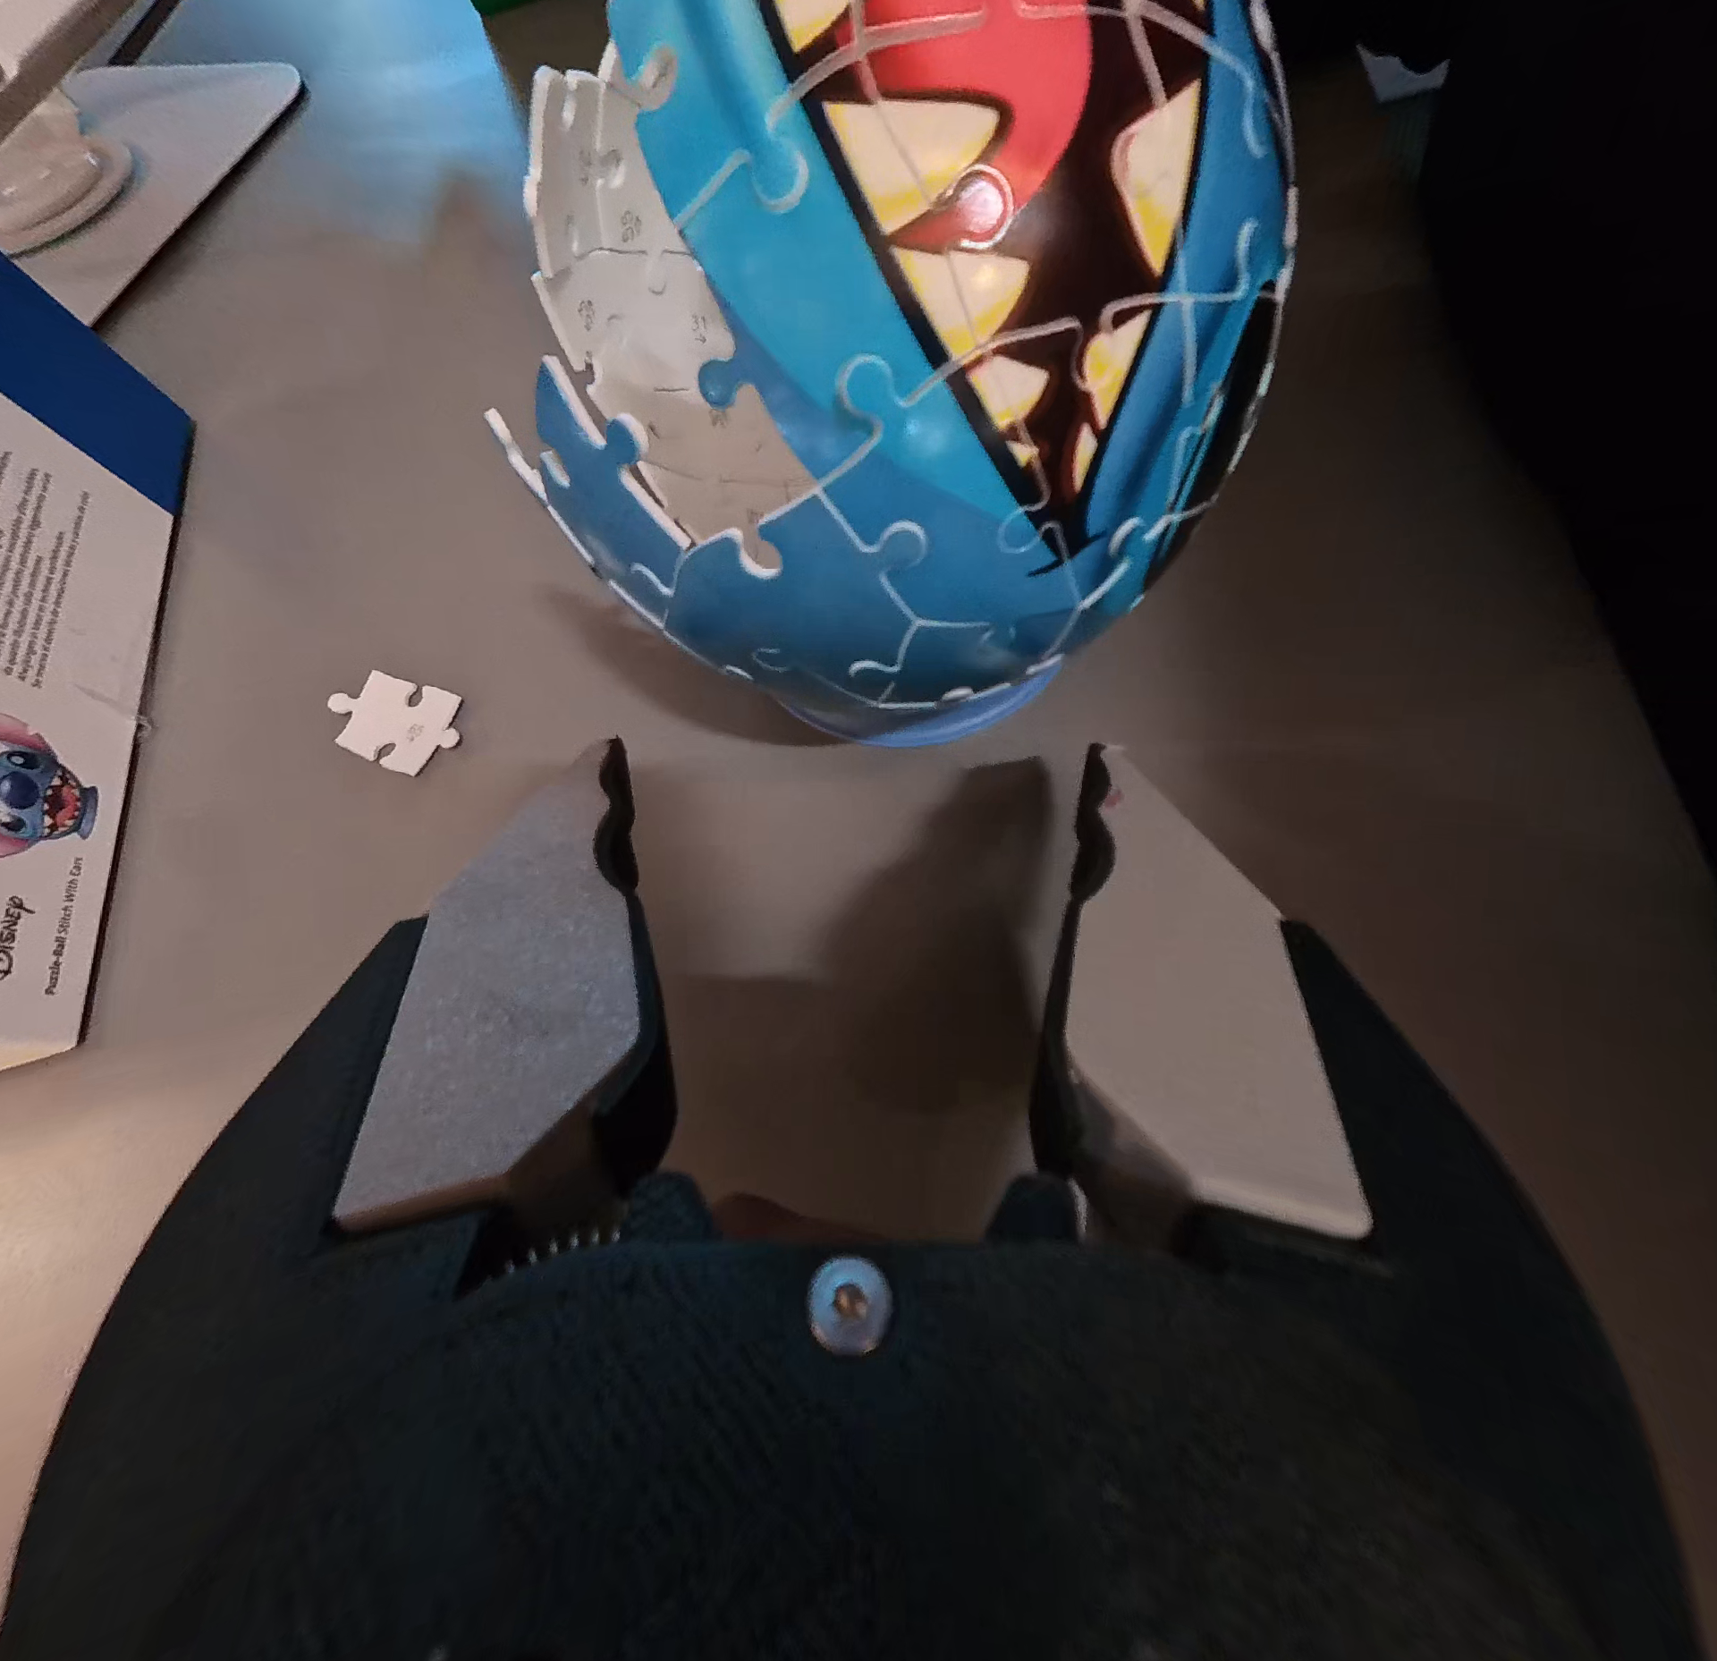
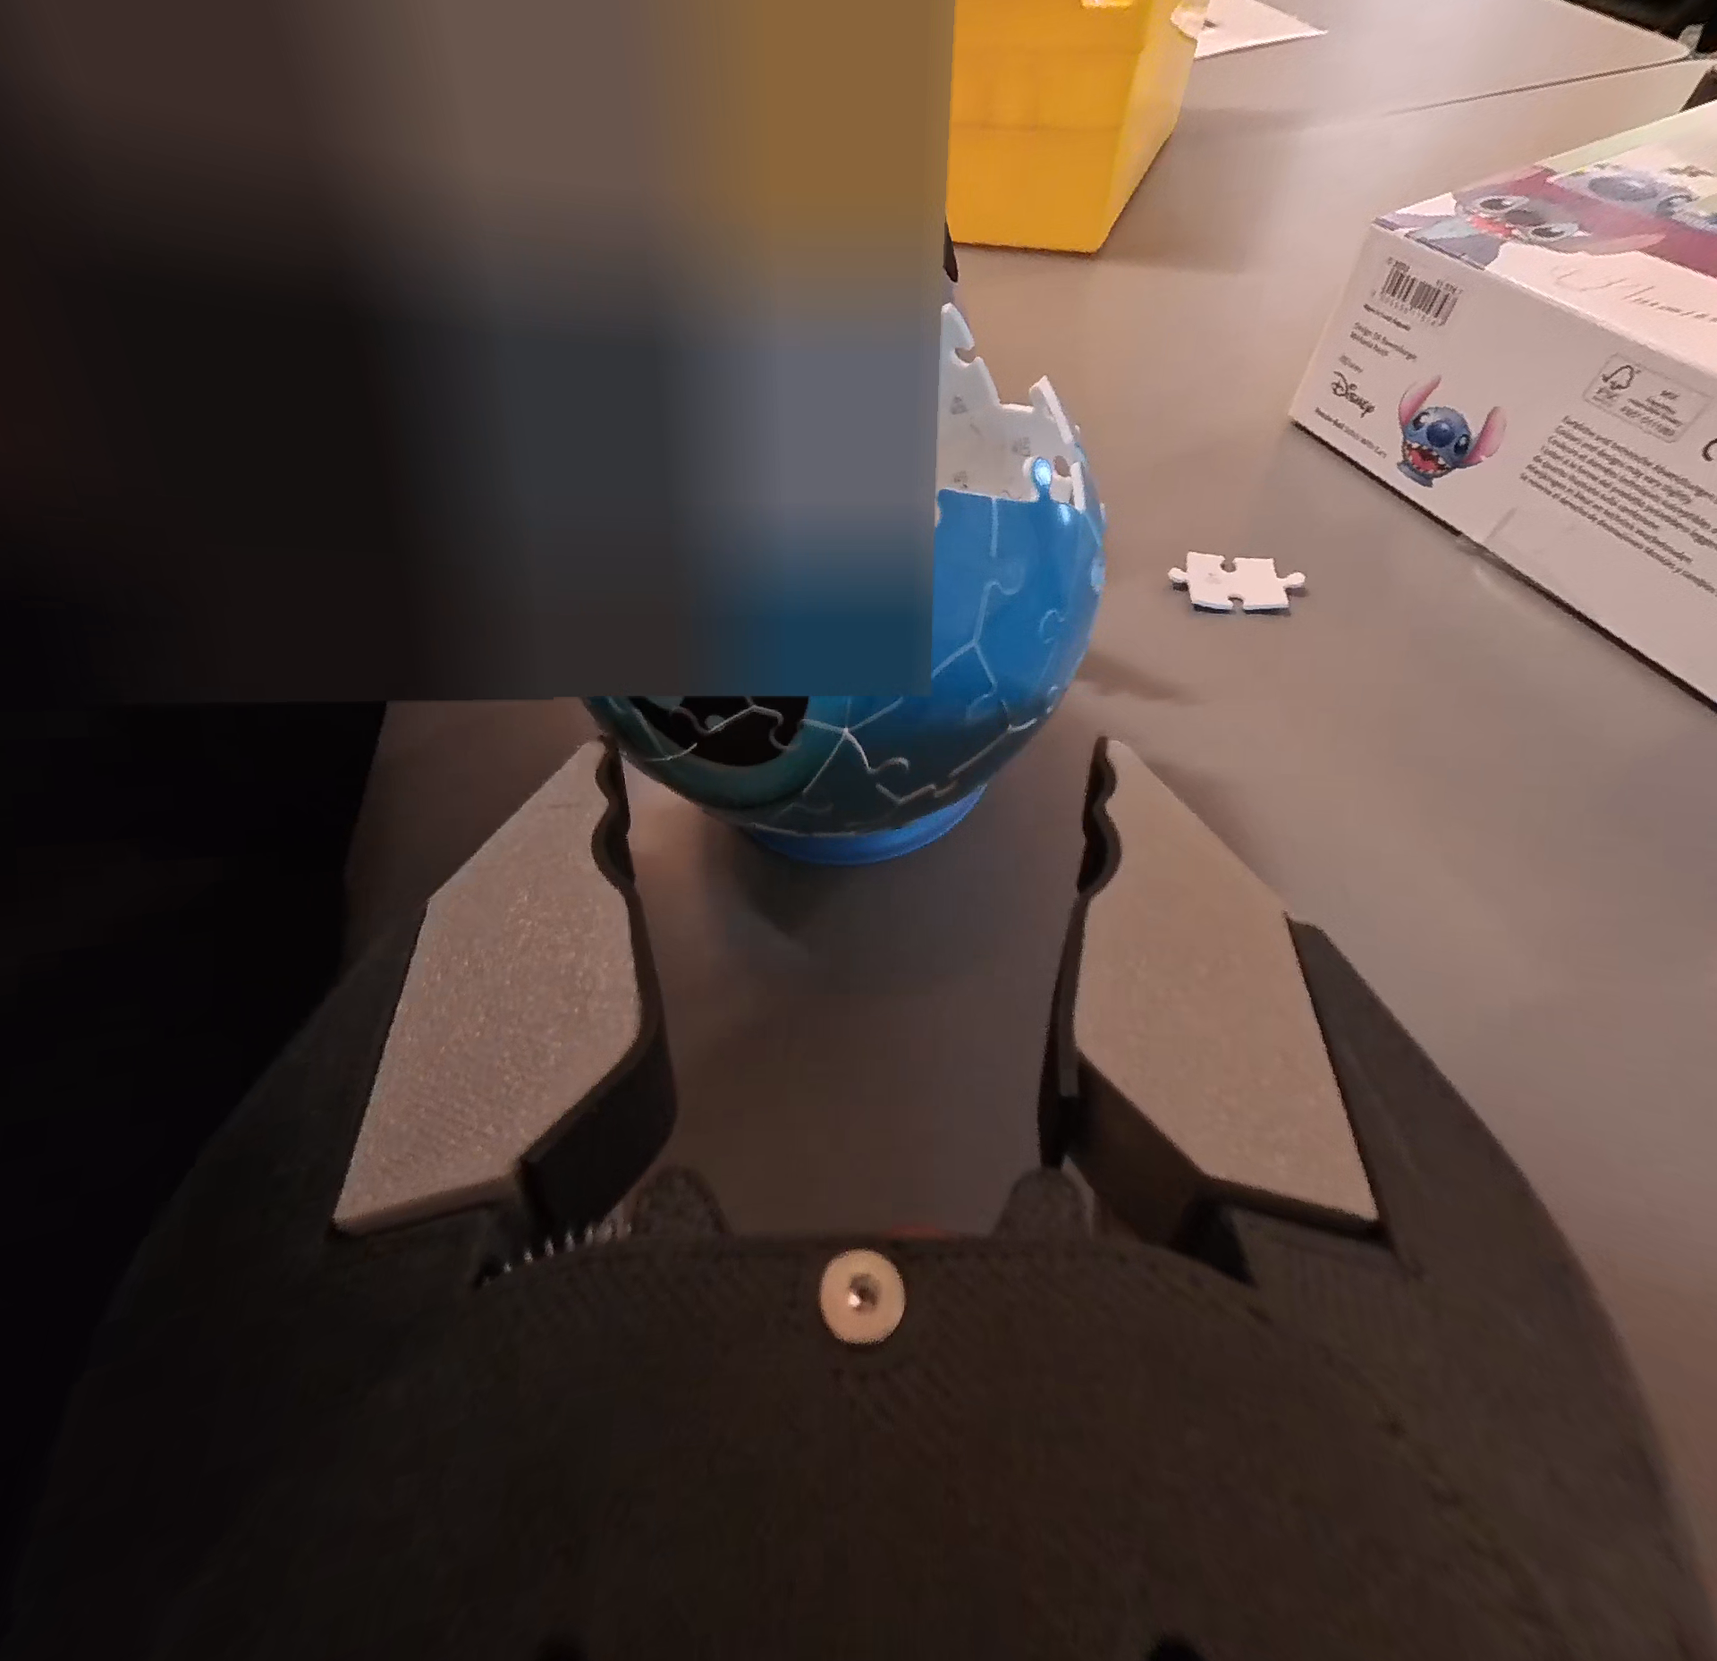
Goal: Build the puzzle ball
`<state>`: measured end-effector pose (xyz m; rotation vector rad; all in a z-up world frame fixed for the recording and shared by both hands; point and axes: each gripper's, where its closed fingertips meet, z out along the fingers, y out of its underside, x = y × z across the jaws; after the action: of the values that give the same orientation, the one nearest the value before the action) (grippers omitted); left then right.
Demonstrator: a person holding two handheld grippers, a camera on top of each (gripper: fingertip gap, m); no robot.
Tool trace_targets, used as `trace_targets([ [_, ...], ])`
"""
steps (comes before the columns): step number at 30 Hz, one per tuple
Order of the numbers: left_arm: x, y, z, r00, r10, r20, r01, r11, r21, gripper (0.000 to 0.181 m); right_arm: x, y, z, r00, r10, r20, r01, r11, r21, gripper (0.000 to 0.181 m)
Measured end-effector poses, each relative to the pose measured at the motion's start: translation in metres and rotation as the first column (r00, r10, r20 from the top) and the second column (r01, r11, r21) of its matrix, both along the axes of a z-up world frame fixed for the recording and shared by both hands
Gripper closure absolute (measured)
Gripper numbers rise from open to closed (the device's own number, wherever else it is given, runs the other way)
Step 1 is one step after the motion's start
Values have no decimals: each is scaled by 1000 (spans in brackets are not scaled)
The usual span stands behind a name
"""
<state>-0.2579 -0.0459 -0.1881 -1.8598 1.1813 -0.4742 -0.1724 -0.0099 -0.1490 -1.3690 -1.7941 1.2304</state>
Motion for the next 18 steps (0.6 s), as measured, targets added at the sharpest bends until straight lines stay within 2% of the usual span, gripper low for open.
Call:
trace_targets([
  [8, -7, 1, 6, 999, 12, 46, -13, 1000, 1, 92, 15, 24, 17, 996, -71, -54, 71, 997, -6, 87],
  [13, -10, 4, 10, 995, 24, 96, -22, 999, -30, 96, 28, 43, 22, 989, -125, -77, 125, 992, -13, 90],
  [18, -9, 4, 8, 996, 26, 91, -21, 998, -51, 97, 32, 51, 23, 986, -150, -76, 149, 989, -21, 95],
])
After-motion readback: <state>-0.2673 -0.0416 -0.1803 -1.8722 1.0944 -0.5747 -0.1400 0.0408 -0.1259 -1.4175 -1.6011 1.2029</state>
